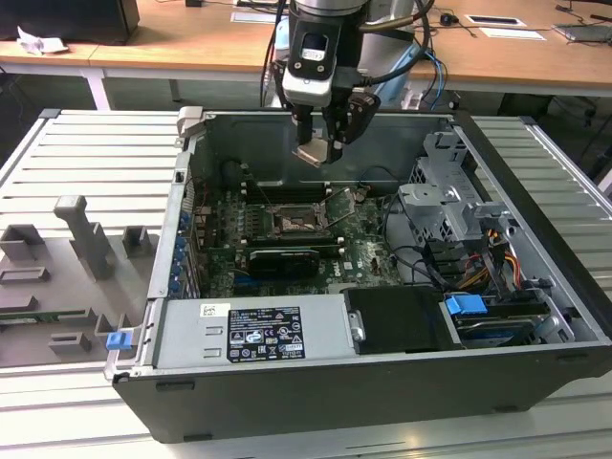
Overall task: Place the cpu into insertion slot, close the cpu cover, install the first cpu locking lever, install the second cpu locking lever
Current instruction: 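Place the cpu into insertion slot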
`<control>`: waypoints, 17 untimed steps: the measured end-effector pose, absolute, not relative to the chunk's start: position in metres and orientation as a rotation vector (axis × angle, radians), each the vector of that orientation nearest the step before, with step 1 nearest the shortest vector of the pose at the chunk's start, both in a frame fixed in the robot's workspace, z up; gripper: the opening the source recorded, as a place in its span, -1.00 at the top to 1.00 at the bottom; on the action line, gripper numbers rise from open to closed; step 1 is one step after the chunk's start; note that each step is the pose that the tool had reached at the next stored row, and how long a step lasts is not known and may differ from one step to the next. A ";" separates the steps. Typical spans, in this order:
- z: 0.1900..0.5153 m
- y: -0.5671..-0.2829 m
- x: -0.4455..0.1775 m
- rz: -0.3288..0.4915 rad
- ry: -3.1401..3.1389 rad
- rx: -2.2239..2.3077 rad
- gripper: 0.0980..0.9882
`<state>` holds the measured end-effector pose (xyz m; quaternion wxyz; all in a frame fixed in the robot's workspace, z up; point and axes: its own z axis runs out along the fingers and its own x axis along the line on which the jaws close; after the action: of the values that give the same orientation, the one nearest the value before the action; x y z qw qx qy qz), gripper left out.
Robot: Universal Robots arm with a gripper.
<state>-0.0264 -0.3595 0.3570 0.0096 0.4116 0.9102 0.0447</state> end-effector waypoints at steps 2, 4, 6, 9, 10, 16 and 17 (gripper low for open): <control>0.357 -0.359 -0.026 0.139 2.832 1.307 0.04; 0.357 -0.359 -0.026 0.139 2.817 1.337 0.04; 0.357 -0.359 -0.026 0.138 2.790 1.387 0.04; 0.357 -0.359 -0.026 0.138 2.773 1.419 0.04; 0.357 -0.359 -0.026 0.138 2.767 1.430 0.04; 0.356 -0.359 -0.026 0.136 2.721 1.511 0.04; 0.356 -0.359 -0.026 0.136 2.710 1.529 0.04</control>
<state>-0.0264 -0.3595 0.3562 0.0135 0.4910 0.8699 0.0437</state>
